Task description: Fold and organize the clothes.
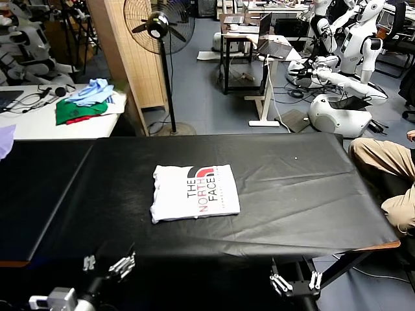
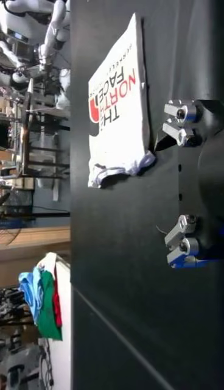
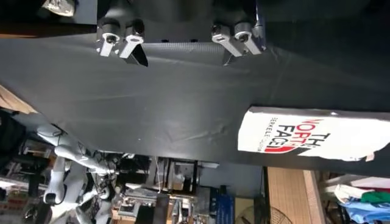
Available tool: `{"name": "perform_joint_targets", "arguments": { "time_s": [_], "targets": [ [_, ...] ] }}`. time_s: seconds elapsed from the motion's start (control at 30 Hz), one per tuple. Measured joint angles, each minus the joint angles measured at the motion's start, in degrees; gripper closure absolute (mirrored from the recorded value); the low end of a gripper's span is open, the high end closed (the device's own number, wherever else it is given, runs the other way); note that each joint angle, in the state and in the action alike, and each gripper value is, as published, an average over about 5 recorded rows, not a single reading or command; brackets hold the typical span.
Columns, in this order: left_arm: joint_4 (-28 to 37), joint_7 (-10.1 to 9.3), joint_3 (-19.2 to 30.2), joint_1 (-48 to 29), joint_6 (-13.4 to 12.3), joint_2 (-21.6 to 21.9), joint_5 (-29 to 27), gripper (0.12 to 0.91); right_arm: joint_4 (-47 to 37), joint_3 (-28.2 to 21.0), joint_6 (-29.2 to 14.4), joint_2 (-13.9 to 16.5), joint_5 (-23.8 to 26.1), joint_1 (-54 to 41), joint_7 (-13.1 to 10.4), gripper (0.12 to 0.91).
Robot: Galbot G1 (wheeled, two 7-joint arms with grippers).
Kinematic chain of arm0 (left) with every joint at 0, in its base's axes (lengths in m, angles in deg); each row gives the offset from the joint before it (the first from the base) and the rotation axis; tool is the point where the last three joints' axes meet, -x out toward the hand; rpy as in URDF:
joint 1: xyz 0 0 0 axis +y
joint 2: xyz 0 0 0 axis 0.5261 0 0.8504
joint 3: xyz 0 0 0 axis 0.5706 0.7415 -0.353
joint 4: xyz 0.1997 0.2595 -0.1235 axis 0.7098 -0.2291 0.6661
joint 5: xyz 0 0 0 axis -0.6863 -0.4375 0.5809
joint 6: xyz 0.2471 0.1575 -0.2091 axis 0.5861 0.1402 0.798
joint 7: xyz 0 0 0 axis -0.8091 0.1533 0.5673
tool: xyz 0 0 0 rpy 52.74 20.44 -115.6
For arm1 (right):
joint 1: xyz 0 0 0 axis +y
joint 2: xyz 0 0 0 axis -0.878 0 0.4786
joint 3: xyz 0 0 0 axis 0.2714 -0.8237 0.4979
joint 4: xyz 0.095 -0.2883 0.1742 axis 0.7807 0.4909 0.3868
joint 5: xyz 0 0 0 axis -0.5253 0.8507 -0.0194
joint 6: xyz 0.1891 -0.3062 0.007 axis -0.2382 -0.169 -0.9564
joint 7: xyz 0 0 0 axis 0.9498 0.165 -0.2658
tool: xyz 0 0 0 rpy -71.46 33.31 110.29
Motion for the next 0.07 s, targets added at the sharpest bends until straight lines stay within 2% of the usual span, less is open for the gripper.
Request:
{"name": "perform_joint_targets", "arguments": {
  "time_s": [0.07],
  "targets": [
    [-0.13,0.05,-0.13,0.08,0.05,-0.05,0.01,0.232,0.10,0.00,0.08,0.00,0.00,0.06,0.00,0.227]
  ]
}}
